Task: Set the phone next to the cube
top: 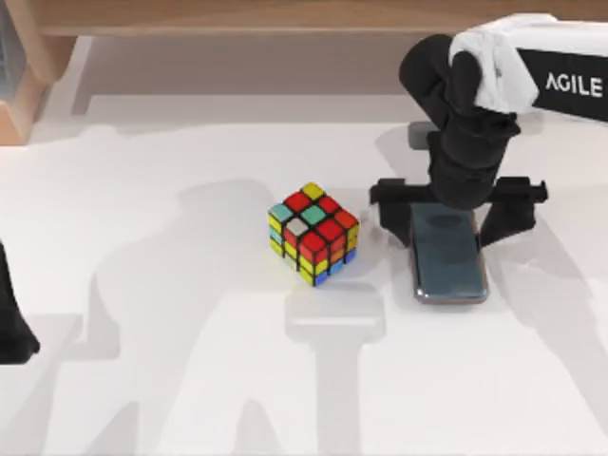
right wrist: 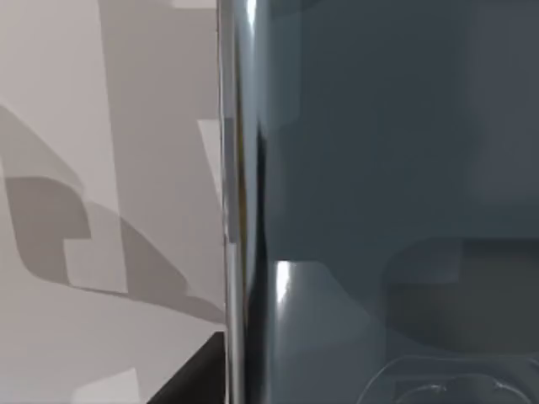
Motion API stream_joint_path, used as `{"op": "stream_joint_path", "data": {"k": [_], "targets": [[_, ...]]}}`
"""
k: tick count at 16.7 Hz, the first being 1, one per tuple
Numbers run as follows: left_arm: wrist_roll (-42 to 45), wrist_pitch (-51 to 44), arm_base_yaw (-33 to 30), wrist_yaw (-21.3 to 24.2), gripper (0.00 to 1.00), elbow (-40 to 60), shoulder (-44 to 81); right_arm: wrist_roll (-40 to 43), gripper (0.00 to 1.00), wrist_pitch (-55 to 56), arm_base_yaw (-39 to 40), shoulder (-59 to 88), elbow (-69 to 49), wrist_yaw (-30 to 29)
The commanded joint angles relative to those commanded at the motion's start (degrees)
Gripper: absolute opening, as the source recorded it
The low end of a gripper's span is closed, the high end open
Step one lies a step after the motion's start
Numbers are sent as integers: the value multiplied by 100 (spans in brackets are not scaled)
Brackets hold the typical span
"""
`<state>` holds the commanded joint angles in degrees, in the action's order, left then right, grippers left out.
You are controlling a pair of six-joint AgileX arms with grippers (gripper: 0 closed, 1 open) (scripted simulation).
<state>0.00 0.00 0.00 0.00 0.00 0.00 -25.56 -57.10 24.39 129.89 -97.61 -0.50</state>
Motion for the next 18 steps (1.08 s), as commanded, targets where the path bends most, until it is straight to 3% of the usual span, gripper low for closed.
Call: {"op": "stream_joint_path", "data": {"k": [1, 14, 18], "targets": [[0, 0, 0, 0, 100, 0, 0, 0, 0, 0, 0, 0, 0, 0], [0, 0, 0, 0, 100, 0, 0, 0, 98, 0, 0, 0, 0, 0], [0, 0, 0, 0, 100, 0, 0, 0, 100, 0, 0, 0, 0, 0]]}}
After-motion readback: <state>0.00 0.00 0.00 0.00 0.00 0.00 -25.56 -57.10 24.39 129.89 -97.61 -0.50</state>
